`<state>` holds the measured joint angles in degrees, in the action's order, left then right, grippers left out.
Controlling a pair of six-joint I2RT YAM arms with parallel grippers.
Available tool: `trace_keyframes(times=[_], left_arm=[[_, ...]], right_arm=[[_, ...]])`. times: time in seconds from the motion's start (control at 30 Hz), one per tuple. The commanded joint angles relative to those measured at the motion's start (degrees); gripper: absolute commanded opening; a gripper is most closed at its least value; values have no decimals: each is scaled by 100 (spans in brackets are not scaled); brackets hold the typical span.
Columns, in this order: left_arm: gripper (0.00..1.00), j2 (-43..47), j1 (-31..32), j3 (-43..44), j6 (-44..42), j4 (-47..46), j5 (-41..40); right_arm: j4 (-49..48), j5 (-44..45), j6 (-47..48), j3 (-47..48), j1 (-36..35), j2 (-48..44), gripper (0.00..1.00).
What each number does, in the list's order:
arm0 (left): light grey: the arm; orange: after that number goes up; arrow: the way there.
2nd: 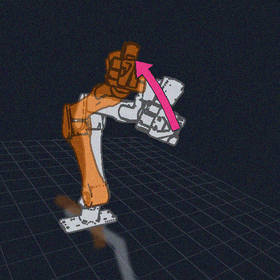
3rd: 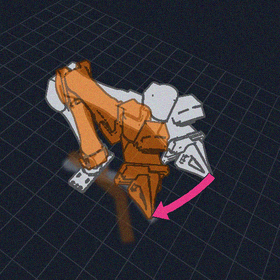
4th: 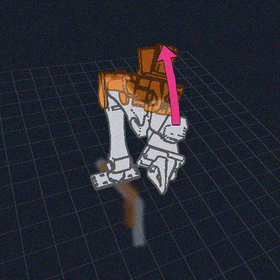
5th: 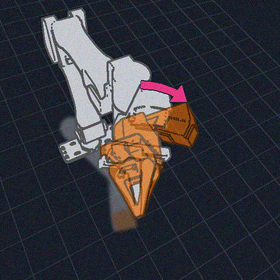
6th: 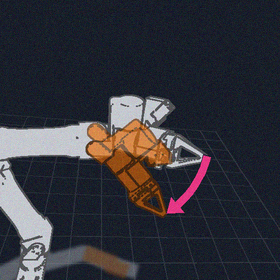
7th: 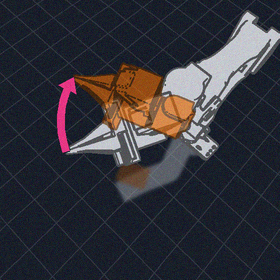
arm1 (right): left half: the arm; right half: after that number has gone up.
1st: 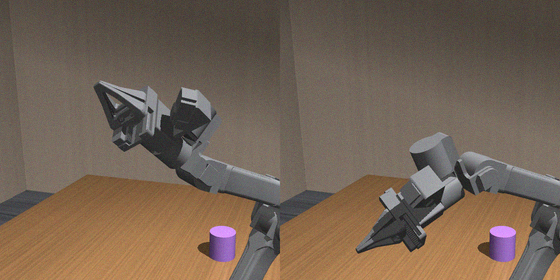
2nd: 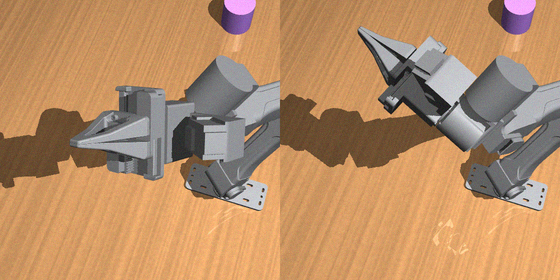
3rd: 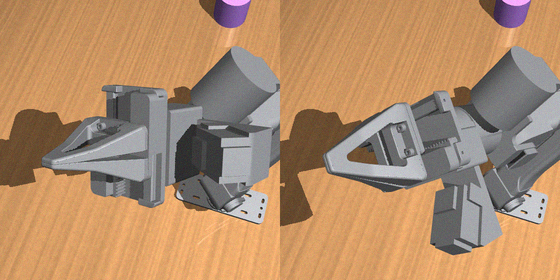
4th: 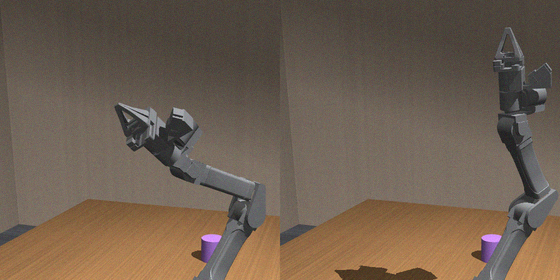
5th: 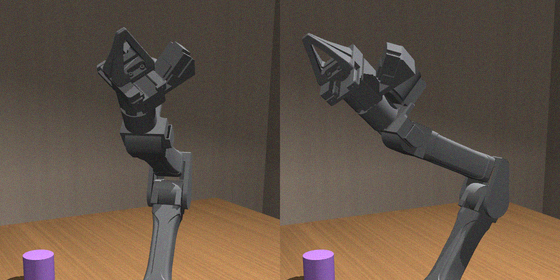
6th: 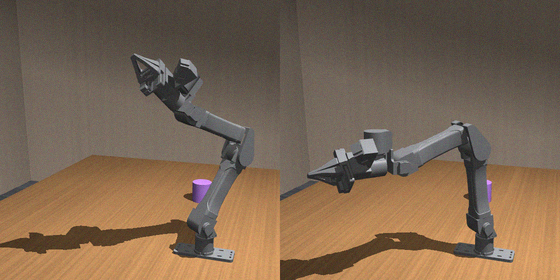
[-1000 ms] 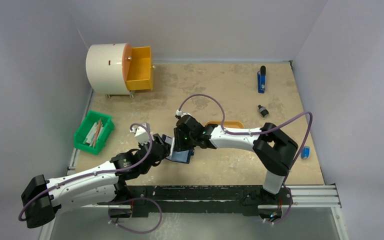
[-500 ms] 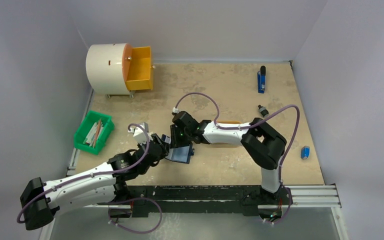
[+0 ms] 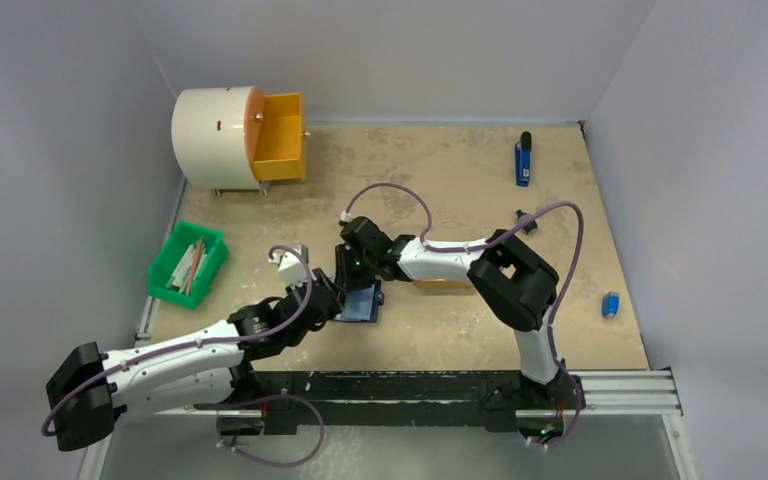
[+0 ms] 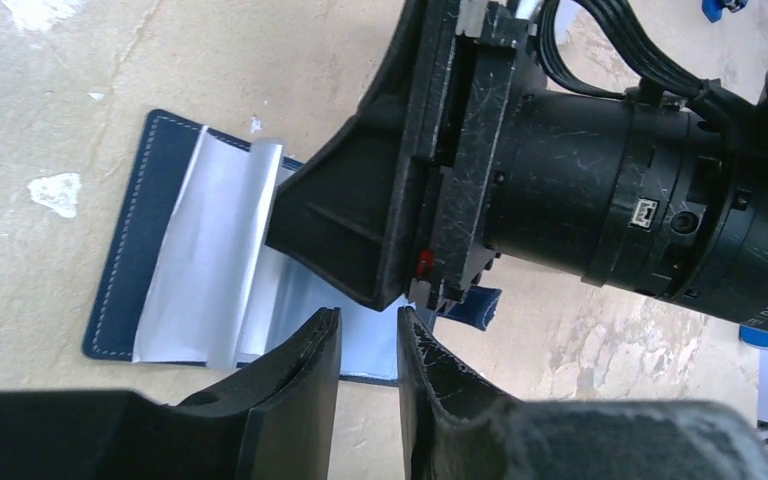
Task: Put the credit cards into the card holder
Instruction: Open the card holder at the center of the board.
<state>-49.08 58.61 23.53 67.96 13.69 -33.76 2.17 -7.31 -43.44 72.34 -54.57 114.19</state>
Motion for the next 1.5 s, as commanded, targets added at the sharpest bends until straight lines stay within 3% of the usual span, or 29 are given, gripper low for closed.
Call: trace_keyframes(times=[0.0,0.37,0.67,1.2,1.47], left_arm=[[24,-234,-10,-24,-184,-587,119],[0,-831,-10,-451,94,-761,34],[0,-1255,-12,-621,504,-453,-384],[0,-1996,-9,-572,727,-754,-327],[0,-2200,-16,-489,759,-826,-231]], right_arm=[[3,-161,-58,158,3,121,34],[-190,-185,-290,-175,99,-40,34],[-116,-19,-384,-451,159,-392,34],[130,657,-197,-1990,231,-2109,39],[86,1167,675,-2269,-701,-3429,43]])
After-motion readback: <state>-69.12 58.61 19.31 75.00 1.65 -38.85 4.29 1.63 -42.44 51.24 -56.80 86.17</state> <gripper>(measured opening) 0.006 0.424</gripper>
